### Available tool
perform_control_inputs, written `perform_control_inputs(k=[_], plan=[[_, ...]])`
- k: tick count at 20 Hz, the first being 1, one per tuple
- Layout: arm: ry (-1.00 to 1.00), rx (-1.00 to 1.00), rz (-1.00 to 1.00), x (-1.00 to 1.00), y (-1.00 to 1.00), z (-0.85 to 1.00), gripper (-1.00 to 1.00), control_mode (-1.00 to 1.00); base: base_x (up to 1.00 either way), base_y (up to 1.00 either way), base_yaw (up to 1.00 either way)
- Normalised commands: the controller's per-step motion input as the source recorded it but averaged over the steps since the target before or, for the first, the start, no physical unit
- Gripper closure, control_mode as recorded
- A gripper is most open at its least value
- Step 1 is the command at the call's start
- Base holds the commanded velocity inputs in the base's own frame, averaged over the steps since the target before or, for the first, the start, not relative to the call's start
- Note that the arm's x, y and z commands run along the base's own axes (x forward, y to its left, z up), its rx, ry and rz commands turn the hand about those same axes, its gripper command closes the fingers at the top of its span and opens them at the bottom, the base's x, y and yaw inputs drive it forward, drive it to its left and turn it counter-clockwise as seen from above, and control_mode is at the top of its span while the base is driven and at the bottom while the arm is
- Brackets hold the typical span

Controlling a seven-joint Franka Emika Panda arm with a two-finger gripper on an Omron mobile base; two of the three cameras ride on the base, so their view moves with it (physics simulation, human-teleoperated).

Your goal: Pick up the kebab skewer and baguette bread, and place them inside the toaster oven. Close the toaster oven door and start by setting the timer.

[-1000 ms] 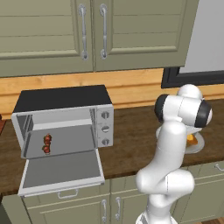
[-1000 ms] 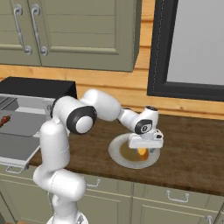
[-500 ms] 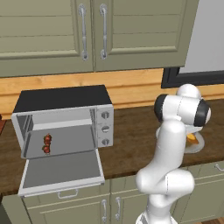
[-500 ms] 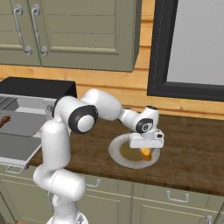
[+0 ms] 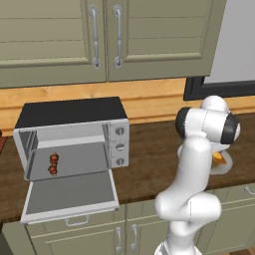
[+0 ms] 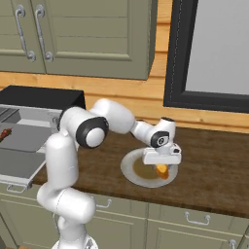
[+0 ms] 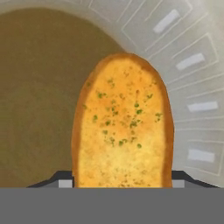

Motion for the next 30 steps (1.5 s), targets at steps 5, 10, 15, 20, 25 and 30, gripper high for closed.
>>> perform_control_inputs(k=[5,10,15,20,25,30], plan=[[0.0,0.0,0.0,-0.21,0.25,-0.04,1.0,-1.0,0.0,0.0,0.0],[0.0,0.0,0.0,-0.28,0.16,0.19,1.0,-1.0,0.0,0.0,0.0],[-0.01,0.0,0.0,-0.3,0.34,0.81,1.0,-1.0,0.0,0.0,0.0],[-0.06,-0.01,-0.03,-0.44,0.96,0.82,1.0,-1.0,0.0,0.0,0.0],[-0.04,0.0,-0.09,-0.34,1.0,0.76,1.0,-1.0,0.0,0.0,0.0],[0.0,0.0,-0.15,-0.45,1.0,0.58,1.0,-1.0,0.0,0.0,0.0]])
